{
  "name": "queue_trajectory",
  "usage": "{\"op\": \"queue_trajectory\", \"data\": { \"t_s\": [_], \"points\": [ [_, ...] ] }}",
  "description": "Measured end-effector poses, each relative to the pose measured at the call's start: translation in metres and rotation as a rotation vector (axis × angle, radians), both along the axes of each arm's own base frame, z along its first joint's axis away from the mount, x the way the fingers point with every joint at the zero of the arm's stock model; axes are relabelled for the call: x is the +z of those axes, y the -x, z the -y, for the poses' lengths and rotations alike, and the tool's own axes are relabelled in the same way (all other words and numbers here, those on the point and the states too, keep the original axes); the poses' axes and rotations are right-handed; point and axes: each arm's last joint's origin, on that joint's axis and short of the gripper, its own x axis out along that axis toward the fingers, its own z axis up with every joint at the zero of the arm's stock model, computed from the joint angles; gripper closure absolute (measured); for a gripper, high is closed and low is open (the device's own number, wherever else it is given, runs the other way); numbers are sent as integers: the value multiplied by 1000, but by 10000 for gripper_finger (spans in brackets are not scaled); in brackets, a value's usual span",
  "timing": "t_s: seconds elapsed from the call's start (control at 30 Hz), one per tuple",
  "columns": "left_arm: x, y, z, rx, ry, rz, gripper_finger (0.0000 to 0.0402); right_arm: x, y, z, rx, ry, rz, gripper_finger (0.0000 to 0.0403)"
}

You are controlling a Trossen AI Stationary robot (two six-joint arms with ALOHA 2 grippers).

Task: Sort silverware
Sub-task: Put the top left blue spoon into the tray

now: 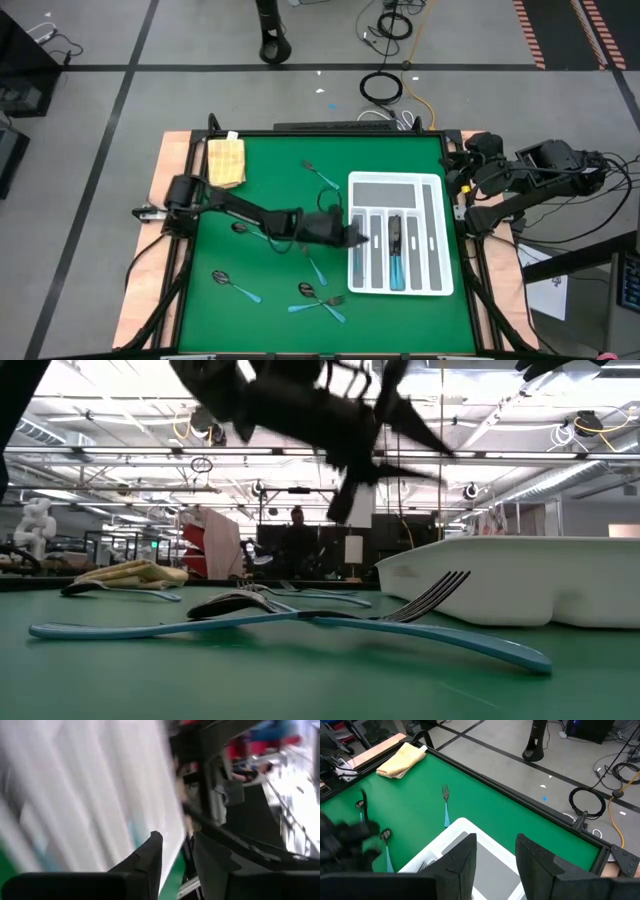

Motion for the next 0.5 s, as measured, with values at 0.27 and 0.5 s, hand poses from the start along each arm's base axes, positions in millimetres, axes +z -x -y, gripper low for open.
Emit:
{"op": "queue_trajectory", "data": {
  "t_s": [0.27,0.5],
  "points": [
    [74,51,-89,-6,-417,-182,291,0,0,0,0,0,0,280],
    [89,125,-124,-243,-583,-578,291,0,0,0,-1,-1,1,280]
  ]
}}
